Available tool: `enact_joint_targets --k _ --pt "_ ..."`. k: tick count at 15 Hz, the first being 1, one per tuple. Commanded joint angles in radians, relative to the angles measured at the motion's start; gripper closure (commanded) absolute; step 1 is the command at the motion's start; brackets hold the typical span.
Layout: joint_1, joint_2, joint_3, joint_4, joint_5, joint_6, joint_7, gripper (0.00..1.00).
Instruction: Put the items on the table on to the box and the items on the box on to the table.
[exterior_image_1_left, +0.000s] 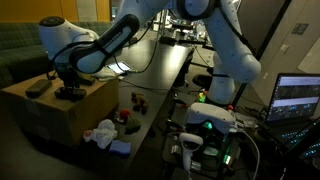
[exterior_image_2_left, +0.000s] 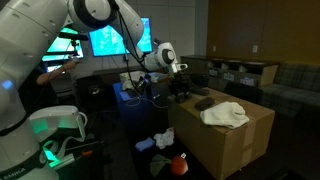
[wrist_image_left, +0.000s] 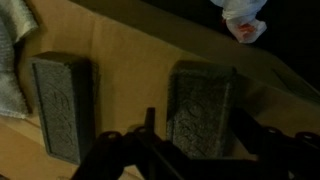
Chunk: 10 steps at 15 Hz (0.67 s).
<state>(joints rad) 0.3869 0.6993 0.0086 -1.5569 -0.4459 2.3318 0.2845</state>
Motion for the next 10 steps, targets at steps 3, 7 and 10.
enact_joint_targets --k 3,7,10 --pt "-0.013 -0.024 -0.001 0.030 0.025 -0.033 -0.037 0.00" --pt "-0.026 -0.041 0.010 0.061 0.055 -0.058 -0.038 0.00" --pt "-0.034 -0.038 0.020 0.106 0.100 -0.085 -0.042 0.00"
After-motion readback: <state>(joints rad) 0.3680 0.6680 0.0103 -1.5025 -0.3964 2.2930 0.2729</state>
